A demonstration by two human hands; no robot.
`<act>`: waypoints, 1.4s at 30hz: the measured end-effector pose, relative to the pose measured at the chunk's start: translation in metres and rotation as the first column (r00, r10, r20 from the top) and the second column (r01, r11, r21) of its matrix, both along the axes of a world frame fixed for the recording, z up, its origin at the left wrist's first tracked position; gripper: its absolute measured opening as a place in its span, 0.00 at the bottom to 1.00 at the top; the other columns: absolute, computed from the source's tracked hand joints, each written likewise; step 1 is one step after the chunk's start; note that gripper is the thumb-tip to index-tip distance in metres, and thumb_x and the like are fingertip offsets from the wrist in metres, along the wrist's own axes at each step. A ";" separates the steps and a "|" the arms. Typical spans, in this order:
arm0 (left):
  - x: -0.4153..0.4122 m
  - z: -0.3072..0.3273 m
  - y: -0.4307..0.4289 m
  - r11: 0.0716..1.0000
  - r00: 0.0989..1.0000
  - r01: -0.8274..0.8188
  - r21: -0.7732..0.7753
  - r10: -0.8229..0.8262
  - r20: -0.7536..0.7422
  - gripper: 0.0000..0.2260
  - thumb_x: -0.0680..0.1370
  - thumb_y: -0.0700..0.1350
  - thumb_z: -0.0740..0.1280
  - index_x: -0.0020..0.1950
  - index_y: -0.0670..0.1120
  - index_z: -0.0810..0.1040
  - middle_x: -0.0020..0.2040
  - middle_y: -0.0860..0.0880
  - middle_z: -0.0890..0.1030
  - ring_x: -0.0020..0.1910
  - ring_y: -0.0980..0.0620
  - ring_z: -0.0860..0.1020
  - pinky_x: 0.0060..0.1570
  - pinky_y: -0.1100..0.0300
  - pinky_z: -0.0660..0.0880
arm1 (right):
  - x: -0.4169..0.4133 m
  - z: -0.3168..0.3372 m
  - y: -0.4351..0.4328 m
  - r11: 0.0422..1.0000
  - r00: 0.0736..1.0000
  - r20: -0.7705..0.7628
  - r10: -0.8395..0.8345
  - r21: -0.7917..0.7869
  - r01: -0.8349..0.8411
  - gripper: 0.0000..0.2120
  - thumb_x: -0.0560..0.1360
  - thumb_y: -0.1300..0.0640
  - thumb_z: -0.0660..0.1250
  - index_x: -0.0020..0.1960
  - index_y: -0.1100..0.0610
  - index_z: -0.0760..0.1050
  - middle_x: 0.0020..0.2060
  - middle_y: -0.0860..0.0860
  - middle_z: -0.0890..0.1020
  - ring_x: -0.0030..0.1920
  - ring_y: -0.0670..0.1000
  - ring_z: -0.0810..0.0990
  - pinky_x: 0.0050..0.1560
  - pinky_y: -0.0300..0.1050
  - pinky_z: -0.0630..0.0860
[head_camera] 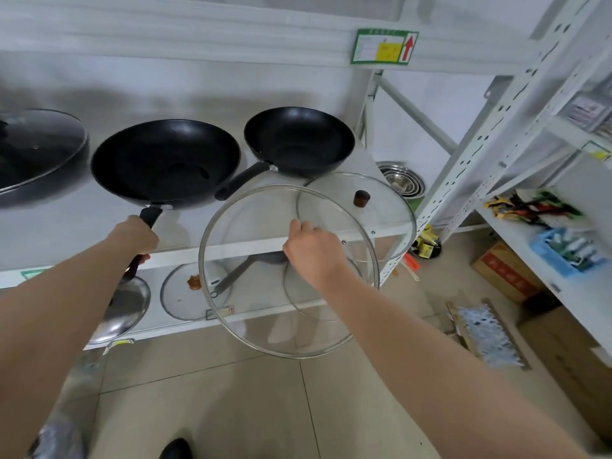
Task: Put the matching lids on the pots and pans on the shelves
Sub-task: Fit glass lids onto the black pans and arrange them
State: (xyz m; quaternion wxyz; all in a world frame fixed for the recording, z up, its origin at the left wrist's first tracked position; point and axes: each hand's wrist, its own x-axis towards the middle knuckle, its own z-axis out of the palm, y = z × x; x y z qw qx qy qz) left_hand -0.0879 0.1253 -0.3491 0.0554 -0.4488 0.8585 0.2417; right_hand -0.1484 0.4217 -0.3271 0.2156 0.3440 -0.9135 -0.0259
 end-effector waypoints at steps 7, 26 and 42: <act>0.002 0.003 -0.001 1.000 1.000 -0.001 0.015 0.001 -0.002 0.13 0.76 0.33 0.57 0.61 0.36 0.66 0.37 0.38 0.74 0.28 0.44 0.76 0.25 0.57 0.72 | -0.016 0.030 -0.017 1.000 0.982 -0.191 0.005 0.018 -0.002 0.20 0.60 0.74 0.43 0.25 0.59 0.70 0.22 0.51 0.70 0.20 0.49 0.58 0.23 0.34 0.54; 0.014 0.017 -0.059 0.995 0.994 0.097 -0.023 -0.096 0.061 0.12 0.75 0.42 0.60 0.59 0.45 0.71 0.52 0.47 0.80 0.50 0.46 0.81 0.48 0.57 0.76 | -0.044 0.077 -0.196 0.989 0.995 0.093 -0.043 0.146 0.029 0.17 0.60 0.60 0.77 0.43 0.68 0.75 0.31 0.60 0.79 0.28 0.61 0.80 0.23 0.47 0.73; 0.001 0.000 -0.113 0.967 0.955 0.246 0.067 -0.254 0.155 0.16 0.75 0.40 0.64 0.62 0.43 0.70 0.55 0.47 0.79 0.54 0.47 0.79 0.49 0.58 0.74 | -0.110 0.046 -0.345 0.977 0.816 0.557 -0.155 -0.036 0.210 0.09 0.78 0.59 0.60 0.42 0.59 0.75 0.32 0.48 0.74 0.34 0.48 0.73 0.31 0.32 0.69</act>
